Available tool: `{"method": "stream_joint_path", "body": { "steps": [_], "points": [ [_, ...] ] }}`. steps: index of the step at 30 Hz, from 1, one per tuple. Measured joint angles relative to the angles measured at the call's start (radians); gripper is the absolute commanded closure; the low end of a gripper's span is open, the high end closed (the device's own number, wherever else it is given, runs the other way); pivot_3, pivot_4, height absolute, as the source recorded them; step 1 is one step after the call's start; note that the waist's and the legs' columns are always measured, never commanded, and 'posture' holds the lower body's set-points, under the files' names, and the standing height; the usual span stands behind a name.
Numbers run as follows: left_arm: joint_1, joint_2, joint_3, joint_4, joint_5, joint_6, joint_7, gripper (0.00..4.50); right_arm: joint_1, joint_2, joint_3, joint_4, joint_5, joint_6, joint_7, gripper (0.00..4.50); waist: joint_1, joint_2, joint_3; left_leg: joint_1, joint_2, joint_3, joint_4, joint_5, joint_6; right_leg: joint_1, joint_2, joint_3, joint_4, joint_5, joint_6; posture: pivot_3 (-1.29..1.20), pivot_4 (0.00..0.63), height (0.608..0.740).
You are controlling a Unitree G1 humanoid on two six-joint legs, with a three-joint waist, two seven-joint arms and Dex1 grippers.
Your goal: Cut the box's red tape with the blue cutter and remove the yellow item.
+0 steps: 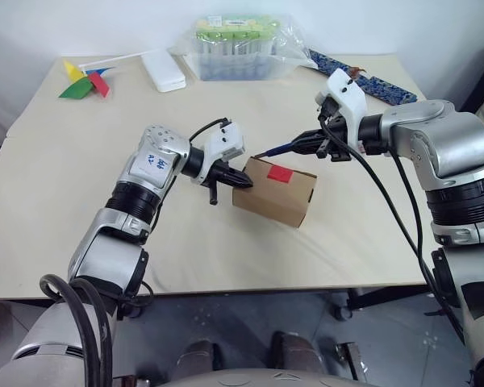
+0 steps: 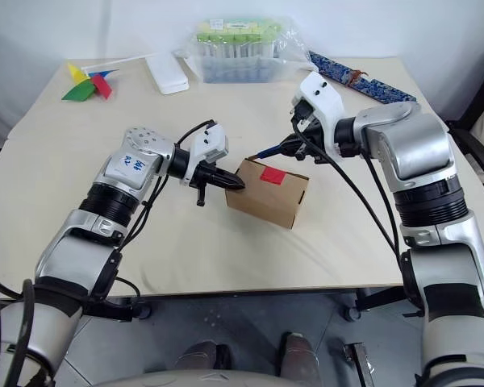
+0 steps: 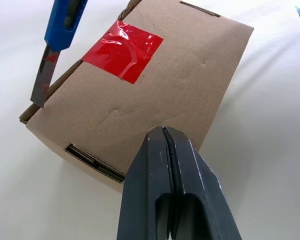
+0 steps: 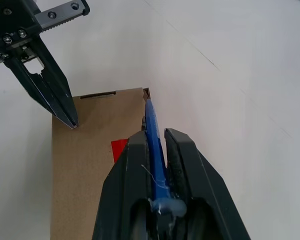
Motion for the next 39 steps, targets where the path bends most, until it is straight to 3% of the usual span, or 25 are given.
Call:
{"method": "stream_joint_path", "body": {
  "steps": [24,39],
  "points": [
    [0.001,0.002,-0.001,-0.008,0.001,0.01,-0.008,4.5,0.046,-0.057,0.0,-0.065,0.004,0.046,0.014,4.33,0.0,0.0,0.0,0.0,0.0,0.0,0.0,0.0,0.0,0.0,0.0,0.0,0.0,0.0,0.0,0.0,0.15,0.74],
    [-0.017,-0.015,-0.032,-0.002,0.029,0.009,0.021,4.5,-0.067,-0.098,0.144,-0.005,-0.098,-0.005,0.153,4.33,0.009,0.0,0.0,0.0,0.0,0.0,0.002,0.0,0.0,0.0,0.0,0.0,0.001,0.0,0.0,0.0,0.15,0.74]
  ]
}}
